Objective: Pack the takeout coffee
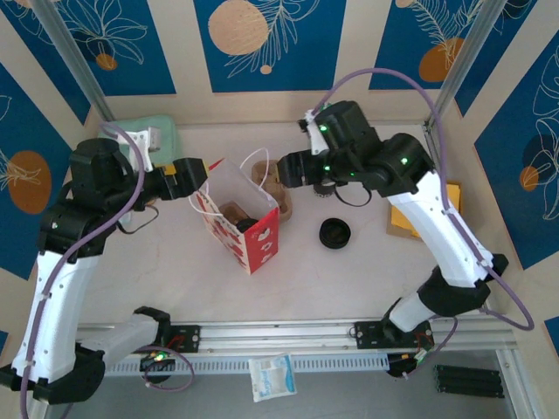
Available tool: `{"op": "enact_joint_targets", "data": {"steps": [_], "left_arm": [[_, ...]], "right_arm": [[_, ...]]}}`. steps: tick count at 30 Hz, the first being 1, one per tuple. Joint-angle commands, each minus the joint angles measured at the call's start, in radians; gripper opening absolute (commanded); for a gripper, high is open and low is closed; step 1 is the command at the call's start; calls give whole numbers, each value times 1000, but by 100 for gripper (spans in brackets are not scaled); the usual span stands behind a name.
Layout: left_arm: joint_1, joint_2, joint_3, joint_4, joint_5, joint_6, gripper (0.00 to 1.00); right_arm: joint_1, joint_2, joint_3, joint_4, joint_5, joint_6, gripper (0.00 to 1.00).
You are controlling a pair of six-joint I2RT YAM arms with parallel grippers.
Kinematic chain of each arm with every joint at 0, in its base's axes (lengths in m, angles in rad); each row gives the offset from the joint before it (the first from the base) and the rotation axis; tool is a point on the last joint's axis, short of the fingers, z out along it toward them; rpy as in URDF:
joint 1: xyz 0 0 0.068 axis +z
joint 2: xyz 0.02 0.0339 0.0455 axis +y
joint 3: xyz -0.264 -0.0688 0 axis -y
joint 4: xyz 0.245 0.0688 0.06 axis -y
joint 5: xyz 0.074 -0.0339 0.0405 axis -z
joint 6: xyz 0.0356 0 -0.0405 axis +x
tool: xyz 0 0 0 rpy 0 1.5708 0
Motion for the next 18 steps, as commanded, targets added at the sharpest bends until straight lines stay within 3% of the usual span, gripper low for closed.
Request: {"op": "enact_joint_targets", "data": {"steps": [1,9,13,18], "left_arm": [[-2,22,32,63,44,-28,100],[-39,119,71,148,47,-48,99],[-80,194,109,175,28,-41,100],[-136,311,197,174,-6,-4,99]], "right_arm": [[-92,-61,-78,101,-98,28,76],[-426,-87,-277,281,-270,89,74],[-575,-14,-313,359,-358,121,71],[-686,114,-300,451,-437,162,65]]}}
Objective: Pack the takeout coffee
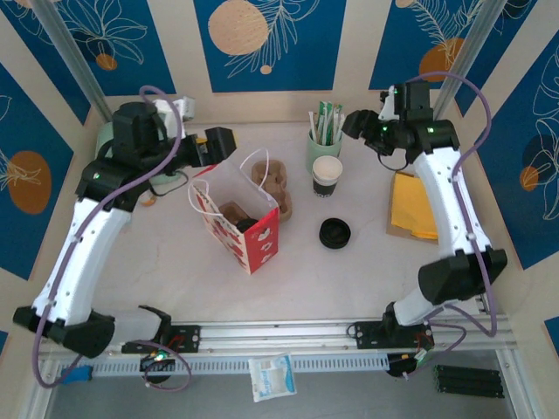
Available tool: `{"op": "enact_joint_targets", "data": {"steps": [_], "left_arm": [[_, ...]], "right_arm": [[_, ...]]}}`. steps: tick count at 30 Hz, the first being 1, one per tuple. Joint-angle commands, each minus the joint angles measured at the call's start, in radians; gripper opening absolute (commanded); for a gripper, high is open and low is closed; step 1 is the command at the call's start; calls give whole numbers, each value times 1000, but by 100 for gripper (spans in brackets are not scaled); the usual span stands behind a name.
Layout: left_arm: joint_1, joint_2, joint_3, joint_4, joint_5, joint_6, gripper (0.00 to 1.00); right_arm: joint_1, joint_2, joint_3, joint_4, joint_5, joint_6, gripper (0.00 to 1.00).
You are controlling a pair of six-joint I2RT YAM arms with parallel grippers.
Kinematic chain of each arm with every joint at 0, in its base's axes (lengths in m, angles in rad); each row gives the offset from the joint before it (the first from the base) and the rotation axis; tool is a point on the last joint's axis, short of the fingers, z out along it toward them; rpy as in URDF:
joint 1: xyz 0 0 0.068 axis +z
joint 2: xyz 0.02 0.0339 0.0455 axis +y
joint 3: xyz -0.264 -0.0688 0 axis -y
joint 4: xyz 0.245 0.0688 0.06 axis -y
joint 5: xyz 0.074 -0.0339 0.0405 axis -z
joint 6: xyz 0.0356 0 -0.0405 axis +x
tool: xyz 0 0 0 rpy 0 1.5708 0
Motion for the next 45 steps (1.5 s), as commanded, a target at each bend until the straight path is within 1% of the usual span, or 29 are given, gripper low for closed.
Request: {"op": "enact_joint_targets", "data": {"steps": [1,5,7,12,16,19,25,29,37,40,45], "left_arm": [[-37,64,82,24,-24,37,100],[-75,154,165,17,-31,64,100],[-97,196,206,11,-36,77,99],[-139,272,287,-7,-41,101,99],[-154,301,314,-5,-34,101,99],[-159,308,315,4,-29,100,99],[-164,314,313,2,-20,104,99],[-163,316,312,1,-15,105,99],[-163,318,306,7,-11,106,100],[-163,318,305,7,-9,107,99],[-165,315,299,12,-9,107,100]], "right_arm": [[-50,80,12,98,-104,46,63],[-85,188,72,139,-119,55,56],[-103,243,101,165,-136,71,51],[-118,381,200,194,-162,88,43],[-116,493,308,186,-188,90,43],[-111,564,386,166,-185,81,42],[-102,666,518,112,-177,67,42],[-95,702,565,92,-183,65,42],[-74,716,551,98,-183,57,41],[-72,718,540,104,-183,56,37],[-77,721,535,101,-175,53,35]]}}
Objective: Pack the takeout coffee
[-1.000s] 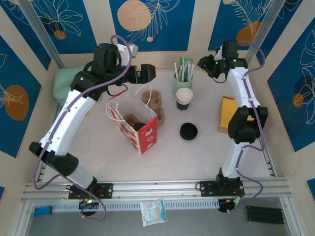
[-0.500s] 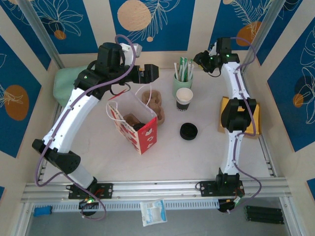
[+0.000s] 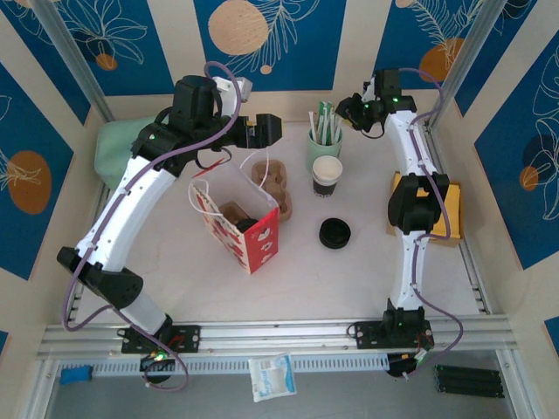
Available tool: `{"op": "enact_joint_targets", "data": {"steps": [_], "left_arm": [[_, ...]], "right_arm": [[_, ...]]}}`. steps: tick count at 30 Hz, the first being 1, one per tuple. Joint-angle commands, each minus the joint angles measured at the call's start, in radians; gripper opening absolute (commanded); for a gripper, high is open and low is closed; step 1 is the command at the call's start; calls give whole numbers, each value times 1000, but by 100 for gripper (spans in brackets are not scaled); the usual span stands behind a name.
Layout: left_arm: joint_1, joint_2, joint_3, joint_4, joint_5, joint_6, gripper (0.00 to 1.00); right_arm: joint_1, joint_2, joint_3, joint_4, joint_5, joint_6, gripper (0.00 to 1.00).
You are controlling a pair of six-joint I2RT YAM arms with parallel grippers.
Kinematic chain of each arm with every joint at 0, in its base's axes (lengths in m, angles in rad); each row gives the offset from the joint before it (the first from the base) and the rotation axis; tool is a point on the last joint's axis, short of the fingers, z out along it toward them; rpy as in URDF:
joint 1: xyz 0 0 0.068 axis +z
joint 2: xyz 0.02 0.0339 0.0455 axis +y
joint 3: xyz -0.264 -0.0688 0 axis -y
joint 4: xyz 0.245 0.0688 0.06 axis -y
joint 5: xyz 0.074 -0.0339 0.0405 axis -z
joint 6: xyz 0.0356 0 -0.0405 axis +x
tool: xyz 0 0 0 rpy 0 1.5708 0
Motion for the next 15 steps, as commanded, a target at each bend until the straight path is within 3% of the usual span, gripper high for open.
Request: {"op": "enact_joint_targets", "data": {"steps": [1,15], "left_arm": [[-9,2,9,16,23,21,99],[-10,-3,-4,31,25,18,99]], "right_arm": [[-4,13,3,-19,-19,-16,33],[-8,31,-6,-15,-19,-28,22]]}}
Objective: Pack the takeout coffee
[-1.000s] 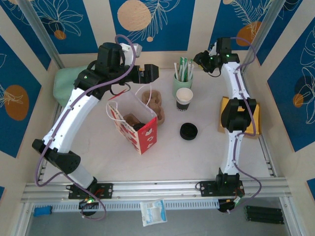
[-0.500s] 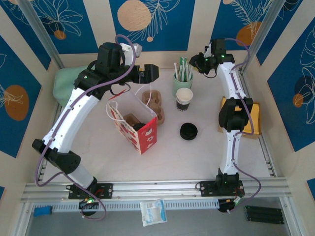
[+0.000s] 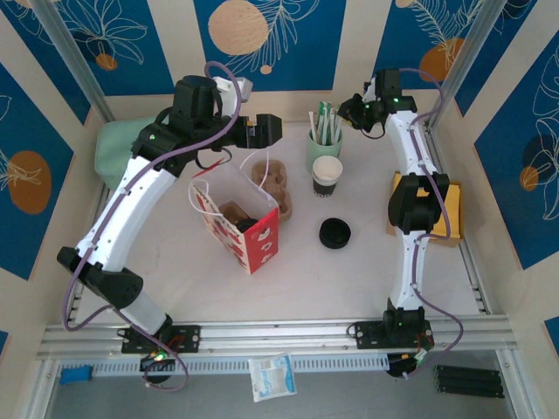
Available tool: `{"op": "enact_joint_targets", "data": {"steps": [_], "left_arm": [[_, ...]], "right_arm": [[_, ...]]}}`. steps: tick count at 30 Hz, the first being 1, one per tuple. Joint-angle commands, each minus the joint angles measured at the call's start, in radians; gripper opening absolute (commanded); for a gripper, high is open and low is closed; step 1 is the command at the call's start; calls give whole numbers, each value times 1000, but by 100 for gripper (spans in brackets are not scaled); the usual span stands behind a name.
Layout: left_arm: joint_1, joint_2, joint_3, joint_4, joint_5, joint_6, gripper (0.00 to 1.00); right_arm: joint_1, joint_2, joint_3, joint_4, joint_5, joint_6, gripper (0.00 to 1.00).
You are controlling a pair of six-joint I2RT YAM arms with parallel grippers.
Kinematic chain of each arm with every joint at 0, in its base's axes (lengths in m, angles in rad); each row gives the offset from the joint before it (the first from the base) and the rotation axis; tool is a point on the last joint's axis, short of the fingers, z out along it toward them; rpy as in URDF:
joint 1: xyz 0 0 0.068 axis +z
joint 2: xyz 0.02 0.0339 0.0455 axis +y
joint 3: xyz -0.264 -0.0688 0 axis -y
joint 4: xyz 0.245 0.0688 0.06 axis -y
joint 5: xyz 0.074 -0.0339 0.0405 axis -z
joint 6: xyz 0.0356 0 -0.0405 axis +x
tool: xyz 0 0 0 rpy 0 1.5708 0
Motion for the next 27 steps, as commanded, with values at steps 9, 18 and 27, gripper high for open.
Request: {"op": "enact_joint_targets", "data": {"steps": [9,18,27], "left_arm": [[-14,1,-6,37,23,14,99],[-19,2,-5,37,19,14,99],[-22,-5,-16,31,10,20,99]], "right_arm": [[-5,8,-7,-26,-24,-33,0],[17,-103,-62,2,48,-71,0],[41,-224,-169,86,137,-113,0]]}}
